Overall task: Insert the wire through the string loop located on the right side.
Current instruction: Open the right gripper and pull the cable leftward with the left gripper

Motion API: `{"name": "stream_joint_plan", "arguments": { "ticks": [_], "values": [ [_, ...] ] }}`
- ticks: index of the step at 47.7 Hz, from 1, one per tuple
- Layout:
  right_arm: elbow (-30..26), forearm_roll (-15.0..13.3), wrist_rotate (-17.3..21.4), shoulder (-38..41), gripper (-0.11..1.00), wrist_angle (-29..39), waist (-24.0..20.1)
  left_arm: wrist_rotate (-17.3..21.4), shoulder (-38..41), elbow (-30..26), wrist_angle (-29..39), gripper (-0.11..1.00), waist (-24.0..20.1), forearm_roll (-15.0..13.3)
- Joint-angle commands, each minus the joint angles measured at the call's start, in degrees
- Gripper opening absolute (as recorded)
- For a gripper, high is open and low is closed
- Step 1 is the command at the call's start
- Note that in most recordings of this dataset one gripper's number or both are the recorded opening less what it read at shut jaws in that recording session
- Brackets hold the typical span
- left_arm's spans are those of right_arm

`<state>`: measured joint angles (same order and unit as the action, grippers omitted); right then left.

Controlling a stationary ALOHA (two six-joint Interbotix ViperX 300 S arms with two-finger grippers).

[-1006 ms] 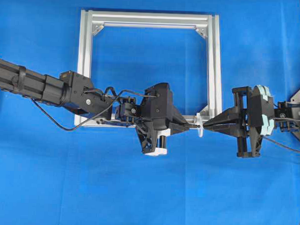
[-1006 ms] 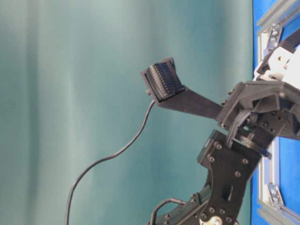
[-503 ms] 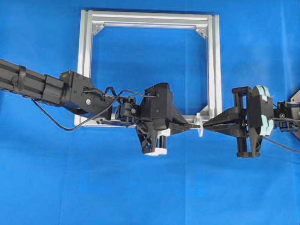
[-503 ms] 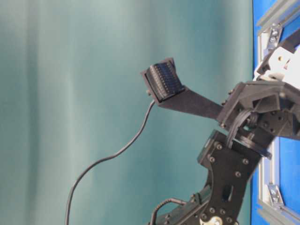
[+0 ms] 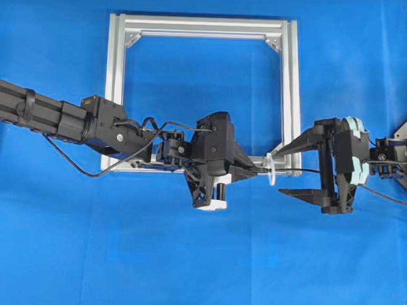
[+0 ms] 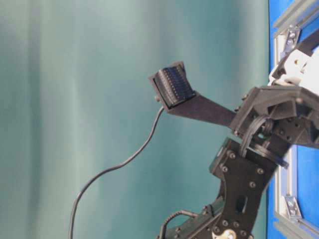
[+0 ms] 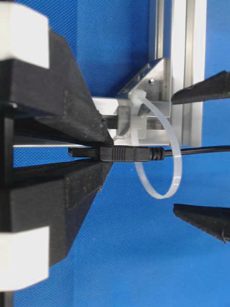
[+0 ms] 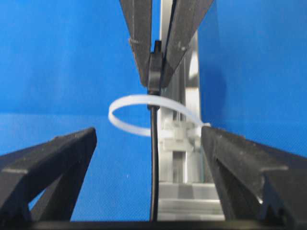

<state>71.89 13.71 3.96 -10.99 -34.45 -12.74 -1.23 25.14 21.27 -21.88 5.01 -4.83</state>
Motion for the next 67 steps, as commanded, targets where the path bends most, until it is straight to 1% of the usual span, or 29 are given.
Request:
{"name": "stream_joint_plan", "arguments": {
  "ticks": [1,9,18,29,41,52,67],
  "values": [
    [-1.0,0.1,-0.1,-0.4,0.95,-0.1,0.0,0.0,-1.7,-0.6,-0.5,0.07,-0.2,0.1],
    [-1.0,0.1,-0.1,-0.4,0.95,0.2,0.0,0.1,-3.2,1.3,-0.6,0.07,-0.1,0.1],
    [-1.0,0.0,-0.1,-0.4,0.95,0.3,0.0,0.1,-6.4,6.8,-2.5,0.07,0.4,0.2],
    [-1.3,0.0,-0.1,-0.5,0.95,0.3,0.0,0.1,-13.2,17.8,-6.2,0.07,1.1,0.2],
    [-1.8,-0.1,-0.1,-0.5,0.95,0.4,-0.1,-0.3,-21.3,32.2,-12.4,0.07,1.2,0.2],
    [-2.7,-0.1,-0.2,-0.4,0.95,0.8,-0.1,-0.8,-27.9,42.5,-12.7,0.07,1.2,0.2],
    [-2.8,-0.1,-0.2,-0.8,0.95,2.1,-0.1,-1.0,-38.2,54.4,-12.7,0.07,1.2,0.2]
  ]
}}
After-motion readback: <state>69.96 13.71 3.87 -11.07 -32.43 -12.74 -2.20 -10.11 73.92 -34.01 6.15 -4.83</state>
